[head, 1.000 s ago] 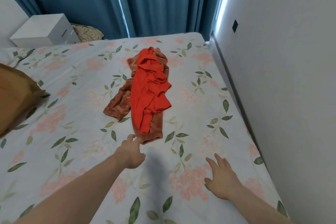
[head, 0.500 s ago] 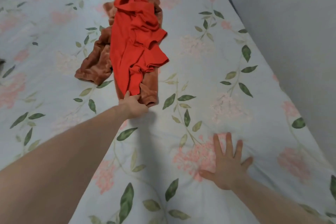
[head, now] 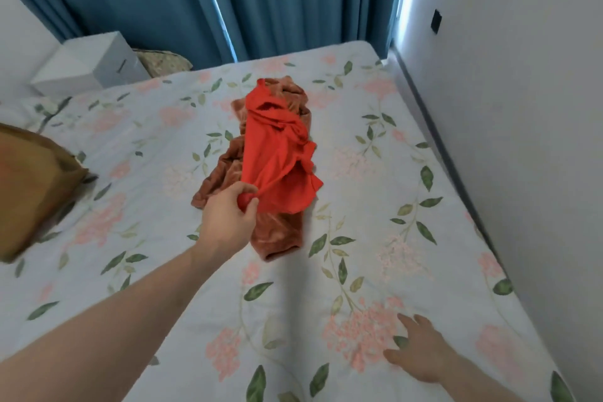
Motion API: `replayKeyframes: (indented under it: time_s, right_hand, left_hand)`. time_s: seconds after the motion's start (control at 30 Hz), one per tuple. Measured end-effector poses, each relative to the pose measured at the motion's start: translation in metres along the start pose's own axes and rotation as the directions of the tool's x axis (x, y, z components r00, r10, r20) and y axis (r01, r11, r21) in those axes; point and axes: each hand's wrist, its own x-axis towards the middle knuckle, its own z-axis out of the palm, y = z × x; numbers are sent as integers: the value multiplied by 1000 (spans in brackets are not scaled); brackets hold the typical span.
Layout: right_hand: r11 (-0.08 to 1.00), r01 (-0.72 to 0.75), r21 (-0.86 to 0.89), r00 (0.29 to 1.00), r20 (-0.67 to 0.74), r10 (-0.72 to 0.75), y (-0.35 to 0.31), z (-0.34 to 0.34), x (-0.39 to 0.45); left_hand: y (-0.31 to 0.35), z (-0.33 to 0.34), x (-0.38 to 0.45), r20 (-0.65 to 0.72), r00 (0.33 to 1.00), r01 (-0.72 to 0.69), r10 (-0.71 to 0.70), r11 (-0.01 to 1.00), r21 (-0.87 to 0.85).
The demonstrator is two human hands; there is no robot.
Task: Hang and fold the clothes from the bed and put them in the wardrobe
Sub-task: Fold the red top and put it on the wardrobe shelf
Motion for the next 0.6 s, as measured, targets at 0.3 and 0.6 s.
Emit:
replayKeyframes:
  time_s: [0.3,0.6]
  right_hand:
    - [911,339,234,921,-281,-270,-68,-93,-215]
    - [776,587,229,807,-245,-538,-77,-78,-402]
  left_hand:
    - [172,-188,-94,17,988,-143,153,953,-268]
    - [257,-286,-271,19,995,-74,93,888,-454]
